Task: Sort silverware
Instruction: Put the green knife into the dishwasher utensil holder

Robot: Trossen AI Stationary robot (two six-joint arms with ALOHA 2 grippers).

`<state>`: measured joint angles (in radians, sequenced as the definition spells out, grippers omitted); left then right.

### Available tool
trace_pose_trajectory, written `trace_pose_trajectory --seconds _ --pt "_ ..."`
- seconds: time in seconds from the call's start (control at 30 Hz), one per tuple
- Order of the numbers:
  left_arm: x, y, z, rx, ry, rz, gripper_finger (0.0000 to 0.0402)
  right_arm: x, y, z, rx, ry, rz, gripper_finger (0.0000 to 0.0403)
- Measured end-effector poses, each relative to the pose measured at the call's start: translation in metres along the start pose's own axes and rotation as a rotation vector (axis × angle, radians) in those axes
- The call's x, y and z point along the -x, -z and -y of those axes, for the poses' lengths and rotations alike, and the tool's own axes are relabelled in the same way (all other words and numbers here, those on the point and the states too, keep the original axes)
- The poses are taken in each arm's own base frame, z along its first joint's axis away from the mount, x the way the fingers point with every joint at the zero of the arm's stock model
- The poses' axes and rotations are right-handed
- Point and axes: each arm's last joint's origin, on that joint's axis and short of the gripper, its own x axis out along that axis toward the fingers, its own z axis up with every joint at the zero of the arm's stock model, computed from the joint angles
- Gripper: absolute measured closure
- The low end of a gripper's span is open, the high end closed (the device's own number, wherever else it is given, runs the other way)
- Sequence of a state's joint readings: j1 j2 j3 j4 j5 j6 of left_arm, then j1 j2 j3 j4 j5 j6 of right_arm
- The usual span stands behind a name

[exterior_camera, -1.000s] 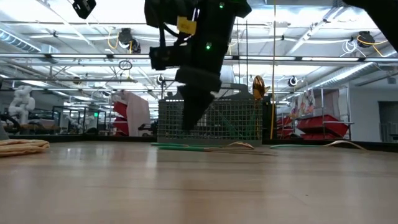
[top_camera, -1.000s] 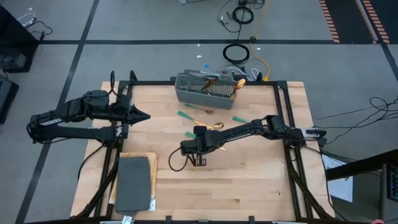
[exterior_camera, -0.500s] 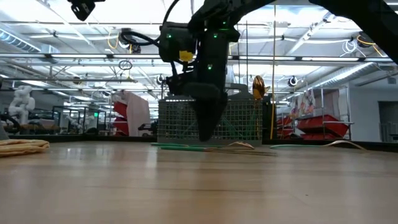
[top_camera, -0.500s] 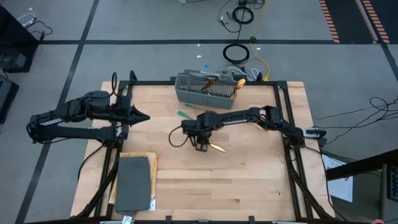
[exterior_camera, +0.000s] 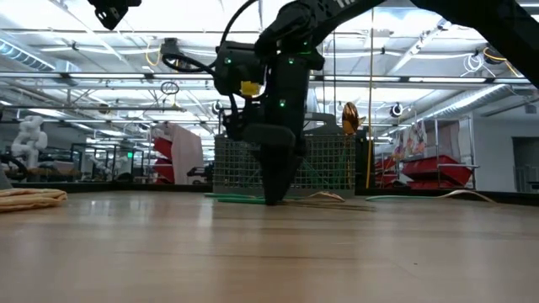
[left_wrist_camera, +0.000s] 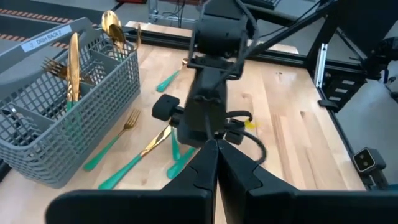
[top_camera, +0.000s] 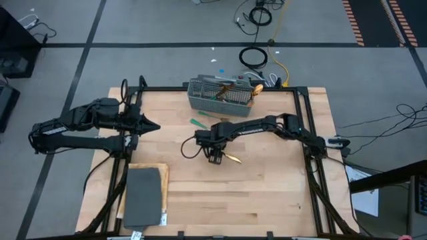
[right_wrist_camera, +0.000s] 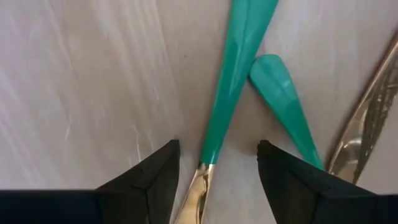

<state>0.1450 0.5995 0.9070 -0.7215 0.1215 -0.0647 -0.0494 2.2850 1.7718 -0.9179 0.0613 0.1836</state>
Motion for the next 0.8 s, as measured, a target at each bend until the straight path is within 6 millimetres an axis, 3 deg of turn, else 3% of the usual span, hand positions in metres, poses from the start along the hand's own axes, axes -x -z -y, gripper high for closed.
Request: trace_pose_trajectory --seconds 0.2,0.5,0.8 --pt "0.000 0.000 0.000 -0.003 -0.004 0.000 0.0386 -0.007 0.004 0.010 -0.004 -0.043 -0.026 0.0220" --pt "0.000 0.000 0.000 -0.026 -0.015 0.000 0.0386 -0.019 0.012 0.011 0.052 -0.033 -0.043 0.0388" --pt "0.000 0.001 -0.001 -0.019 -0.022 -0.013 0.0386 -0.016 0.011 -0.007 0.101 -0.009 -0.012 0.0400"
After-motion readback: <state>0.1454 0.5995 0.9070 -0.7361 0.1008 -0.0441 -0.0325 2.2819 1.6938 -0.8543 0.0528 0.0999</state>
